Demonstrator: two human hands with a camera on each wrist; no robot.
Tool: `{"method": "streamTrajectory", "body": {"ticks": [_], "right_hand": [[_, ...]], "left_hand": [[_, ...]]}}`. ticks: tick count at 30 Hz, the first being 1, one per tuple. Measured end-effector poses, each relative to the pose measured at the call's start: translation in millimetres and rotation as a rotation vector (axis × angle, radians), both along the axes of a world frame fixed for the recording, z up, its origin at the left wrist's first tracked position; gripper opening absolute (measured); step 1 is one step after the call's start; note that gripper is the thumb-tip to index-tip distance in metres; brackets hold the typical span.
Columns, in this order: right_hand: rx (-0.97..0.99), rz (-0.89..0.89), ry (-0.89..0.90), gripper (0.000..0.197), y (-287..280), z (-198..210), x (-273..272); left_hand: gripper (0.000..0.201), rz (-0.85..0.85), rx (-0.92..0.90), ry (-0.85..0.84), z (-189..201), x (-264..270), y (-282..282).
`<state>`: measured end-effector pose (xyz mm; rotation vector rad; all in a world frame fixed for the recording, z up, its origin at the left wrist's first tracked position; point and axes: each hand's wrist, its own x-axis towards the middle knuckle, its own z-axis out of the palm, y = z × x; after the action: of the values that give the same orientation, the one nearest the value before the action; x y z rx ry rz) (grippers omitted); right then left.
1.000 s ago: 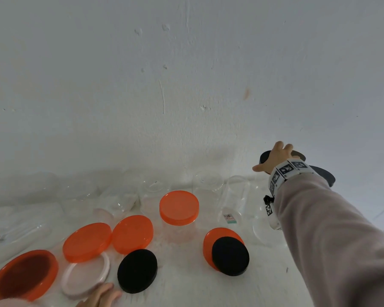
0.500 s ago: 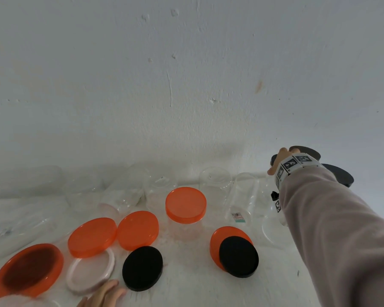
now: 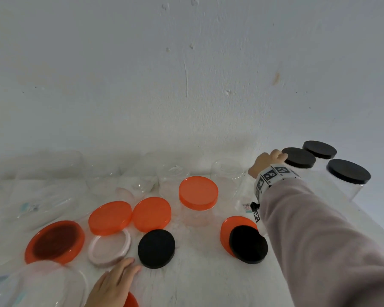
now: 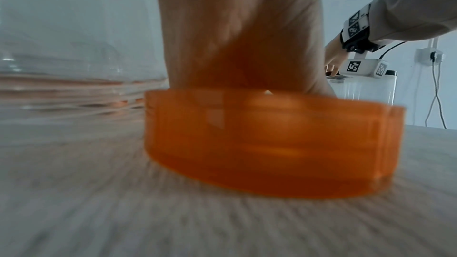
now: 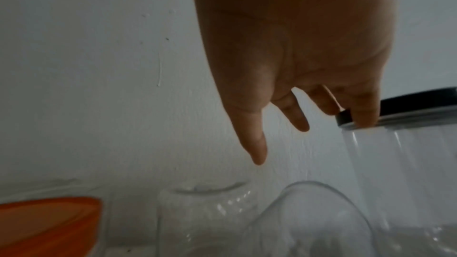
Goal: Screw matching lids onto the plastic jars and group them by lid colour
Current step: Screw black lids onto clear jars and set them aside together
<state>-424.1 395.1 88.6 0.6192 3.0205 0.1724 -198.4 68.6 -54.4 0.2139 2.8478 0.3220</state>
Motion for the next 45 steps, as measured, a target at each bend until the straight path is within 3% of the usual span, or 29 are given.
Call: {"method": "streamTrajectory", "body": {"ticks": [2, 4, 6, 11, 15, 18, 21, 27, 31, 34, 37, 45], "right_hand": [[0.005, -0.030, 0.006, 0.044, -2.9, -8.0, 1.9], [0.012, -0.042, -0.024, 0.043, -3.4, -8.3, 4.8], [0.034, -0.026, -0.056, 0.040, 1.6, -10.7, 3.3], [-0.146, 0.043, -0.057, 0.032, 7.6, -17.7, 9.2], [-0.394, 0.003, -0.150, 0.071, 3.9, -30.0, 14.0], [-0.532, -0.106, -0.100, 0.104, 3.3, -37.9, 19.2], [-0.663, -0.158, -0.062, 0.111, 6.3, -38.9, 25.4], [-0.872, -0.204, -0.019, 0.093, 21.3, -35.5, 38.8], [-1.014, -0.220, -0.026, 0.094, 31.5, -31.4, 47.1], [-1.237, -0.235, -0.052, 0.093, 32.4, -31.9, 56.6], [-1.469, -0.267, 0.084, 0.092, 30.7, -36.4, 64.4], [-1.773, -0.143, 0.152, 0.061, 31.5, -22.7, 111.2]], "left_hand": [[0.069, -0.005, -0.104, -0.127, 4.3, 0.7, 15.6], [0.119, 0.020, -0.080, -0.191, 12.2, -2.1, 10.6], [0.134, -0.009, -0.091, -0.185, 19.3, 0.2, 11.5], [0.124, 0.017, -0.075, -0.184, 19.4, 5.8, 13.5], [0.121, 0.045, -0.045, -0.180, 19.3, 7.5, 15.6], [0.120, 0.099, 0.014, -0.172, 19.5, 8.4, 16.1], [0.117, 0.188, 0.072, -0.125, 23.0, 5.0, 19.3], [0.100, 0.191, 0.172, 0.021, 41.1, -18.3, 32.3], [0.101, 0.207, 0.078, -0.046, 51.2, -35.6, 46.9], [0.098, 0.183, 0.020, -0.087, 56.1, -43.9, 59.8], [0.093, 0.176, -0.060, -0.095, 56.5, -45.4, 70.5], [0.091, 0.143, -0.120, -0.137, 54.3, -37.0, 64.0]]}}
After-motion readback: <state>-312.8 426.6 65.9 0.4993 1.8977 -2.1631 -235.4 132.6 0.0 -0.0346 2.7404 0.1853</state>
